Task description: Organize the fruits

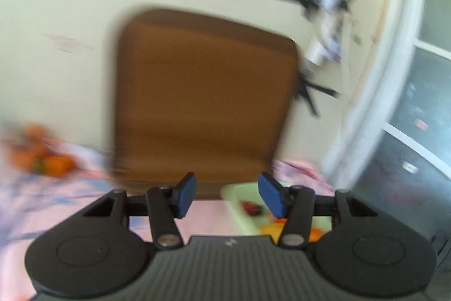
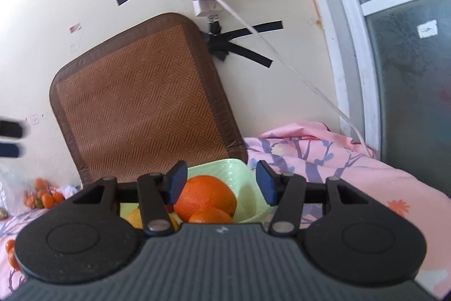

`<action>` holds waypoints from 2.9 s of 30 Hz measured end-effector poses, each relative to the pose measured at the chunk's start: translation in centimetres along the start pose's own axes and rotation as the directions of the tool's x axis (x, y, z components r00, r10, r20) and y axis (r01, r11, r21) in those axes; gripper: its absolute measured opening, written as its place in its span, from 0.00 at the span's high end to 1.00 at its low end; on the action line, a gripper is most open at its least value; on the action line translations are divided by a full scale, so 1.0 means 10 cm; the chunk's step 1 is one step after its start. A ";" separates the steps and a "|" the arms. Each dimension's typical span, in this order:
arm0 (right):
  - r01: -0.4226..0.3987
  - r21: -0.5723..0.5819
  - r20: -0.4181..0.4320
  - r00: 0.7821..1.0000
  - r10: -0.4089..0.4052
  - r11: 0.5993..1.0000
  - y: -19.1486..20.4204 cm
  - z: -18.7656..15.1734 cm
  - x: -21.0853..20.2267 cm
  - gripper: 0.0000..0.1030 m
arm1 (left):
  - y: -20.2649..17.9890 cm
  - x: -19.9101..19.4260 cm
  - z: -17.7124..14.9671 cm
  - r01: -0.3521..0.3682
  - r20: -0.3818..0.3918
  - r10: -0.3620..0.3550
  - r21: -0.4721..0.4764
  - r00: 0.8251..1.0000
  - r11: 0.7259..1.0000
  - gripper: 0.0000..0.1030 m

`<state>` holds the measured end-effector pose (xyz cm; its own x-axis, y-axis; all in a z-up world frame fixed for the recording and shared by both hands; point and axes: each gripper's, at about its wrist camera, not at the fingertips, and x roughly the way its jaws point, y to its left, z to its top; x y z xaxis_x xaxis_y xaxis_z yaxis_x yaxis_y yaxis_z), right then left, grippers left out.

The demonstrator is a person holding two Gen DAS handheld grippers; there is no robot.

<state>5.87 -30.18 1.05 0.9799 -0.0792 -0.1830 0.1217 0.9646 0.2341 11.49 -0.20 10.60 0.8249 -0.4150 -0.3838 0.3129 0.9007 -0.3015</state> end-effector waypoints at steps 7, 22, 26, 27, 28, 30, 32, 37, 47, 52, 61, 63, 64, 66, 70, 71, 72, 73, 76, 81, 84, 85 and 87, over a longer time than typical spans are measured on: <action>0.039 -0.037 0.022 0.999 -0.038 0.999 0.06 -0.02 -0.03 0.46 | 0.79 -0.78 -0.48 -0.314 -0.010 0.314 -0.084 0.949 0.946 0.51; -0.191 -0.107 -0.136 0.975 0.176 0.976 0.82 -0.26 -0.44 0.46 | 0.68 -0.55 -1.25 -0.246 -0.120 0.243 -0.014 0.963 0.969 0.52; -0.306 -0.152 -0.207 0.940 0.272 0.940 1.18 -0.39 -0.44 0.46 | 0.67 -0.61 -1.26 -0.228 -0.085 0.226 -0.015 0.970 0.974 0.51; -0.322 -0.158 -0.217 0.934 0.285 0.933 1.24 -0.41 -0.44 0.46 | 0.68 -0.62 -1.26 -0.223 -0.076 0.221 -0.017 0.972 0.975 0.51; -0.336 -0.163 -0.229 0.928 0.296 0.928 1.30 -0.44 -0.41 0.46 | 0.68 -0.63 -1.26 -0.218 -0.070 0.216 -0.018 0.974 0.976 0.51; -0.357 -0.169 -0.278 0.912 0.303 0.919 1.37 -0.47 -0.35 0.46 | 0.67 -0.63 -1.26 -0.208 -0.067 0.207 -0.017 0.976 0.978 0.51; -0.355 -0.151 -0.292 0.908 0.302 0.922 1.35 -0.47 -0.33 0.46 | 0.68 -0.63 -1.26 -0.201 -0.068 0.199 -0.020 0.978 0.979 0.51; -0.329 -0.065 -0.317 0.902 0.294 0.942 1.24 -0.47 -0.30 0.45 | 0.70 -0.64 -1.26 -0.189 -0.060 0.186 -0.040 0.981 0.981 0.49; -0.342 -0.066 -0.331 0.894 0.302 0.938 1.28 -0.48 -0.30 0.45 | 0.71 -0.64 -1.25 -0.180 -0.064 0.176 -0.049 0.982 0.983 0.49; -0.343 -0.066 -0.333 0.893 0.303 0.937 1.27 -0.48 -0.30 0.45 | 0.71 -0.64 -1.25 -0.181 -0.067 0.178 -0.050 0.982 0.982 0.49; -0.343 -0.066 -0.333 0.893 0.304 0.937 1.27 -0.48 -0.30 0.45 | 0.72 -0.63 -1.25 -0.185 -0.069 0.182 -0.048 0.981 0.982 0.49; -0.343 -0.065 -0.333 0.893 0.304 0.937 1.27 -0.48 -0.30 0.45 | 0.72 -0.63 -1.25 -0.185 -0.069 0.181 -0.049 0.981 0.982 0.49; -0.343 -0.065 -0.333 0.893 0.304 0.937 1.27 -0.48 -0.30 0.45 | 0.72 -0.63 -1.25 -0.185 -0.069 0.182 -0.049 0.981 0.981 0.49; -0.343 -0.064 -0.332 0.893 0.304 0.937 1.27 -0.47 -0.30 0.45 | 0.71 -0.63 -1.25 -0.185 -0.069 0.181 -0.049 0.981 0.982 0.49; -0.343 -0.061 -0.329 0.893 0.305 0.937 1.27 -0.47 -0.30 0.45 | 0.71 -0.63 -1.25 -0.185 -0.069 0.181 -0.049 0.981 0.982 0.49; -0.343 -0.060 -0.329 0.894 0.306 0.937 1.27 -0.46 -0.30 0.45 | 0.72 -0.63 -1.25 -0.185 -0.069 0.181 -0.049 0.981 0.982 0.49; -0.343 -0.059 -0.328 0.894 0.306 0.938 1.27 -0.46 -0.29 0.45 | 0.71 -0.63 -1.25 -0.184 -0.069 0.181 -0.049 0.981 0.982 0.49; -0.343 -0.058 -0.327 0.894 0.307 0.938 1.26 -0.46 -0.30 0.45 | 0.71 -0.63 -1.25 -0.185 -0.069 0.181 -0.049 0.981 0.982 0.49; -0.343 -0.055 -0.325 0.894 0.308 0.938 1.26 -0.47 -0.31 0.45 | 0.71 -0.63 -1.25 -0.185 -0.069 0.181 -0.048 0.981 0.982 0.49; -0.344 -0.054 -0.324 0.894 0.309 0.937 1.26 -0.46 -0.31 0.45 | 0.71 -0.63 -1.26 -0.184 -0.069 0.181 -0.045 0.981 0.982 0.49; -0.345 -0.051 -0.321 0.894 0.312 0.937 1.25 -0.46 -0.31 0.45 | 0.71 -0.63 -1.26 -0.186 -0.069 0.183 -0.044 0.981 0.982 0.49; -0.345 -0.050 -0.320 0.894 0.312 0.937 1.25 -0.46 -0.31 0.45 | 0.71 -0.63 -1.26 -0.186 -0.069 0.183 -0.044 0.981 0.982 0.49; -0.346 -0.048 -0.318 0.895 0.314 0.937 1.24 -0.46 -0.32 0.45 | 0.71 -0.63 -1.26 -0.186 -0.070 0.183 -0.043 0.981 0.982 0.49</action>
<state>3.55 -16.79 0.18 0.8648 0.3120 -0.3935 -0.2326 0.9433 0.2367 2.60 7.17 -0.12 0.8334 -0.2511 -0.4924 0.1331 0.9558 -0.2620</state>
